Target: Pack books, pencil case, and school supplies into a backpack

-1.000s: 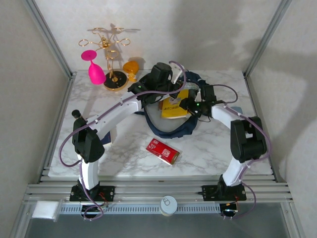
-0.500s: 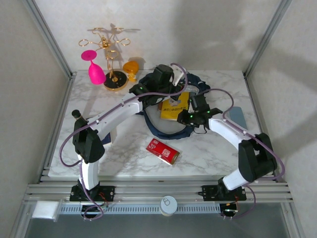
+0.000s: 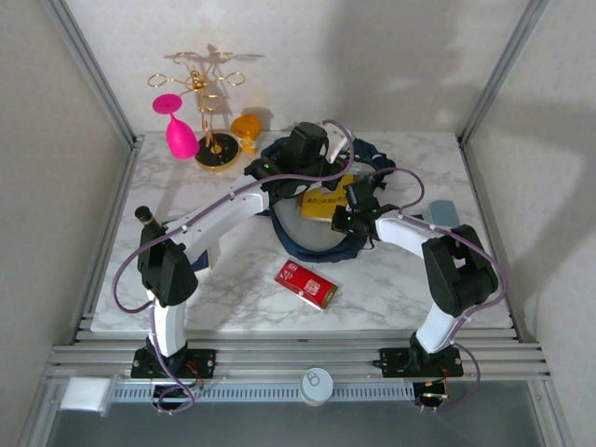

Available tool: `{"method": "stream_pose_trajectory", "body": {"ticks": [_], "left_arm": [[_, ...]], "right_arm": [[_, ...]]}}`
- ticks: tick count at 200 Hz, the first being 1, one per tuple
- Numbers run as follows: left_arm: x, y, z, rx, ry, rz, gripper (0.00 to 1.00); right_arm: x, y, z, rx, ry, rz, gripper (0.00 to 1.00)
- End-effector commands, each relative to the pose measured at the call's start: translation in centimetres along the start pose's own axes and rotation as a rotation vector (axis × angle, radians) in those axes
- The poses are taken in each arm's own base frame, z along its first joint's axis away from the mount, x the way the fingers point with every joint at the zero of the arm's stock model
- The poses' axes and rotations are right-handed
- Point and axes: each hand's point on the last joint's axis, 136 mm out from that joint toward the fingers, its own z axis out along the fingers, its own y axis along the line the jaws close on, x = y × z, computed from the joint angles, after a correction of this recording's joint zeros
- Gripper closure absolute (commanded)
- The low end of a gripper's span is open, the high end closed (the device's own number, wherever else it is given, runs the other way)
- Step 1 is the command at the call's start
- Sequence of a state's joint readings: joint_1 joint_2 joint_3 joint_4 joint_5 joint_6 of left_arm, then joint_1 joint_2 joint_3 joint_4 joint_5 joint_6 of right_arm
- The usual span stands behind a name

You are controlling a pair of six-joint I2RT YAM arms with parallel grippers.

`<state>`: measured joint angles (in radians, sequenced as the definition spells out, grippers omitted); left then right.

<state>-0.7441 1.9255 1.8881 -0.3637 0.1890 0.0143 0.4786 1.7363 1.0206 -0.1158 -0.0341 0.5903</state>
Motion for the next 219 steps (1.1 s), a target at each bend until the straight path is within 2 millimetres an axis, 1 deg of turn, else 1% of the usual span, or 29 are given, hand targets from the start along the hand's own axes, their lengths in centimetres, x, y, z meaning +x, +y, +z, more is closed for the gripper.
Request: {"method": "stream_pose_trajectory", "body": {"ticks": [1, 18, 24, 34, 49, 62, 74, 83, 98, 114, 122, 131, 145, 153, 167, 175, 186, 197, 206, 219], "left_arm": [[-4.7, -2.5, -2.3, 0.077, -0.149, 0.0, 1.0], [-4.6, -2.1, -2.3, 0.055, -0.151, -0.009, 1.0], [-4.4, -2.0, -2.3, 0.052, -0.15, -0.01, 1.0], [-4.3, -1.9, -2.3, 0.047, -0.149, -0.01, 1.0], [-3.6, -1.5, -2.2, 0.027, -0.135, -0.013, 1.0], [-3.1, -1.2, -2.2, 0.011, -0.125, -0.015, 1.0], [-2.7, -1.0, -2.2, 0.006, -0.121, -0.029, 1.0], [-2.4, -1.1, -2.3, 0.012, -0.116, -0.042, 1.0], [-1.6, -1.5, -2.3, 0.04, -0.096, -0.062, 1.0], [0.2, -1.9, -2.3, 0.07, -0.058, -0.091, 1.0], [1.4, -2.5, -2.4, 0.105, -0.025, -0.098, 0.96], [3.1, -3.3, -2.4, 0.15, 0.029, -0.098, 0.92], [5.5, -3.6, -2.9, 0.169, 0.1, -0.117, 0.83], [6.8, -3.5, -3.4, 0.162, 0.125, -0.137, 0.79], [8.1, -2.8, -4.9, 0.131, 0.118, -0.184, 0.73], [8.6, -2.1, -6.0, 0.099, 0.099, -0.224, 0.67], [9.4, -0.7, -7.7, 0.049, 0.074, -0.299, 0.61], [10.2, 1.6, -9.4, -0.043, 0.047, -0.383, 0.55], [11.6, 4.0, -10.8, -0.137, 0.047, -0.449, 0.52], [13.5, 7.9, -12.8, -0.287, 0.047, -0.55, 0.48]], "right_arm": [[-4.8, 2.9, 0.9, -0.081, -0.172, -0.014, 0.86], [-5.7, 3.1, 0.7, -0.085, -0.218, -0.009, 0.87], [-6.0, 3.2, 0.2, -0.095, -0.235, -0.01, 0.86], [-5.8, 3.8, -0.6, -0.134, -0.245, -0.035, 0.86], [-4.5, 4.6, -2.4, -0.192, -0.23, -0.091, 0.84], [-2.7, 4.8, -4.2, -0.233, -0.206, -0.134, 0.8], [-1.4, 4.4, -6.1, -0.247, -0.195, -0.146, 0.77], [-0.4, 3.6, -7.5, -0.239, -0.19, -0.141, 0.75], [0.2, 2.8, -10.3, -0.23, -0.214, -0.127, 0.71], [0.2, 2.3, -13.1, -0.219, -0.247, -0.106, 0.67], [0.0, 2.2, -14.3, -0.215, -0.265, -0.097, 0.64], [-0.4, 2.5, -15.8, -0.231, -0.287, -0.097, 0.61], [-0.7, 3.5, -17.1, -0.262, -0.285, -0.112, 0.59], [-1.0, 3.9, -17.5, -0.268, -0.278, -0.114, 0.59], [-1.2, 4.7, -17.5, -0.286, -0.243, -0.108, 0.59], [-1.2, 5.8, -17.4, -0.32, -0.208, -0.118, 0.58], [-0.9, 6.7, -16.7, -0.336, -0.154, -0.114, 0.56], [-0.7, 7.6, -15.9, -0.34, -0.112, -0.111, 0.55], [-0.4, 8.5, -15.1, -0.342, -0.084, -0.115, 0.54], [0.3, 9.4, -13.7, -0.345, -0.045, -0.114, 0.53]]}}
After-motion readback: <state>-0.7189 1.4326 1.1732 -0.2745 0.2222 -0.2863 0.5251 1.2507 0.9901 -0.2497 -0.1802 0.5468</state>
